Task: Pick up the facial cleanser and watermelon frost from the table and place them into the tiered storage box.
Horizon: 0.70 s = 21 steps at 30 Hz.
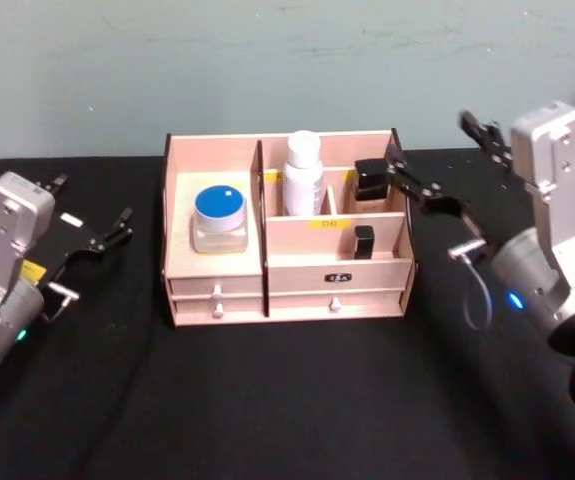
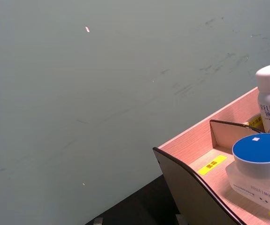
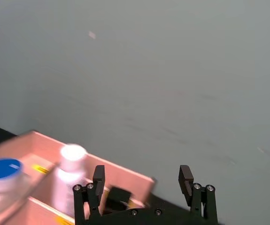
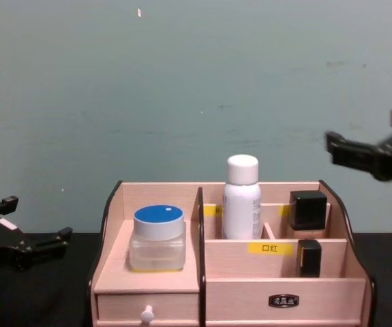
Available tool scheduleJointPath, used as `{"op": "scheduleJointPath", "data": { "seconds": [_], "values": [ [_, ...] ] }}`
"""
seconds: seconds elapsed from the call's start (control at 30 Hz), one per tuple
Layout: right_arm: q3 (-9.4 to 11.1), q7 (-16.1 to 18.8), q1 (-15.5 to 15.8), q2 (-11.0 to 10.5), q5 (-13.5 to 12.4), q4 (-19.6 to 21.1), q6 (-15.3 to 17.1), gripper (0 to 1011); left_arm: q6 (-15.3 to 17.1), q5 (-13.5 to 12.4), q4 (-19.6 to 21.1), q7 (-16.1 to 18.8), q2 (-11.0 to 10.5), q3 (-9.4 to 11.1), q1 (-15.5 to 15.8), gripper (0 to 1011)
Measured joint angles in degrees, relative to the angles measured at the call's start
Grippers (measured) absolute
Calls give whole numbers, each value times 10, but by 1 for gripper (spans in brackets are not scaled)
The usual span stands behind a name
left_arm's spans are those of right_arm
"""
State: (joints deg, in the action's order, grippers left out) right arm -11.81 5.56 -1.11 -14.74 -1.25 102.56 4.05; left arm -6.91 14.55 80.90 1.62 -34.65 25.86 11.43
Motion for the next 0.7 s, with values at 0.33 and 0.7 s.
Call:
{"op": "scheduleJointPath", "data": {
  "seconds": [0.33,0.7],
  "values": [
    [37,-47,19,25,24,-45,-12,1003,0,0,0,0,0,0,0,1001],
    [46,-54,23,35,35,-70,-12,1002,0,0,0,0,0,0,0,1001]
  ]
}}
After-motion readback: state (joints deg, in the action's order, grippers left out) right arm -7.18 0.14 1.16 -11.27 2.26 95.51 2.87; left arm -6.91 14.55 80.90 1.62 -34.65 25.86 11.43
